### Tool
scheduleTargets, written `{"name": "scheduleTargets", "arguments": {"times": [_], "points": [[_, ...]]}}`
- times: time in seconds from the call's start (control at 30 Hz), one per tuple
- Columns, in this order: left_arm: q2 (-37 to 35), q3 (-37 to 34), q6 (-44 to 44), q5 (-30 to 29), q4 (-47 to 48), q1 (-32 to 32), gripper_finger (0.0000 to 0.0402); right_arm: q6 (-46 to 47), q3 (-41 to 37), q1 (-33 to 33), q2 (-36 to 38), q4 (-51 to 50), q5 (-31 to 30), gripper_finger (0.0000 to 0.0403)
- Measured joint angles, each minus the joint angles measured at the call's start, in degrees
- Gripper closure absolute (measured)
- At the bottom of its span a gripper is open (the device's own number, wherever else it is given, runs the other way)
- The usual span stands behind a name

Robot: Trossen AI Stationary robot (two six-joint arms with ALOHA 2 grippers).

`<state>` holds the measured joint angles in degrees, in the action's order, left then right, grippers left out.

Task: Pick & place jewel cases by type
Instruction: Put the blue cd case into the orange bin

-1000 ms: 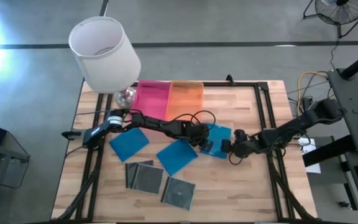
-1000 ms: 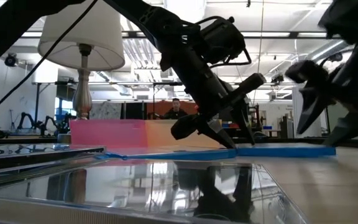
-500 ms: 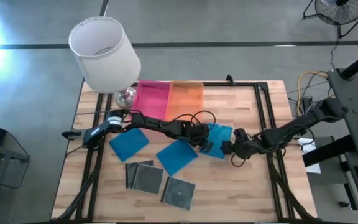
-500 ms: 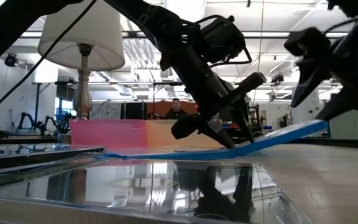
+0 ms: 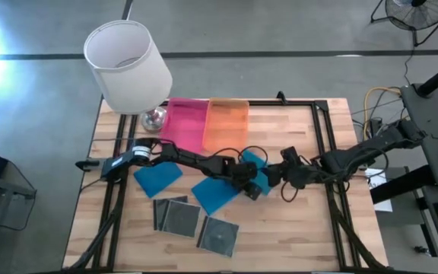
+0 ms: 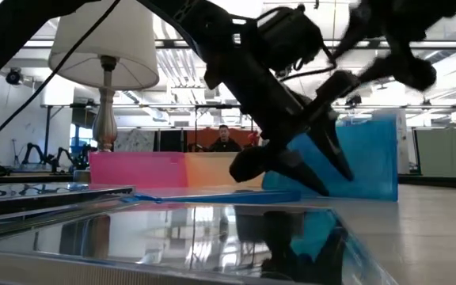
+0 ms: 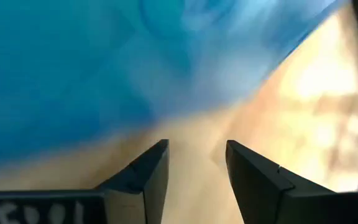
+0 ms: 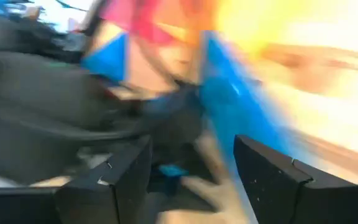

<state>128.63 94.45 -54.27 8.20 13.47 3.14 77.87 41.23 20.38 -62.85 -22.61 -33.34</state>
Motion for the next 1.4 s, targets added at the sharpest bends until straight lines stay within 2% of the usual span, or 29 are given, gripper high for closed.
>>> {"name": "scheduleTargets", "arguments": {"times": [0.1,0.23,0.43,0.5,0.63,0.87,1.0,1.07,1.2,1.4], "points": [[0.1,-0.1,1.0,-0.4,0.2,0.4,0.026,-1.1,0.6,-0.3,-0.1,-0.8,-0.2,0.0182],[0.0,-0.6,1.6,-0.7,0.0,0.4,0.026,2.0,0.1,-0.2,-0.8,-3.2,-0.2,0.0182],[-0.1,-0.9,1.6,-1.0,0.3,0.5,0.0259,28.8,-1.0,0.3,-1.0,-30.1,-1.9,0.0182],[-0.5,-1.0,1.7,-1.0,0.1,0.5,0.0259,30.1,-2.2,-0.6,-0.4,-33.5,-1.1,0.0182],[-1.9,-1.2,1.9,-2.6,-0.7,0.4,0.0259,21.2,-6.2,-7.0,0.0,-27.7,-0.2,0.0182],[-3.0,-1.0,1.9,-4.0,-1.0,0.0,0.0259,8.0,-15.6,-25.6,-0.9,-3.8,10.8,0.0182],[-3.0,-1.0,1.8,-4.0,-0.8,0.0,0.0259,5.1,-17.3,-33.7,-3.2,-0.5,12.3,0.0182],[-3.0,-1.0,1.8,-4.0,-0.7,0.0,0.0259,0.7,-17.5,-37.0,-5.0,1.8,15.4,0.0182],[-3.0,-1.0,1.4,-4.7,-0.4,0.0,0.0259,-7.6,-17.8,-41.3,-11.0,8.5,22.6,0.0181],[-3.0,-1.0,1.1,-5.8,-0.4,-0.6,0.0259,-15.5,-15.0,-41.6,-17.5,11.9,30.2,0.0182]]}}
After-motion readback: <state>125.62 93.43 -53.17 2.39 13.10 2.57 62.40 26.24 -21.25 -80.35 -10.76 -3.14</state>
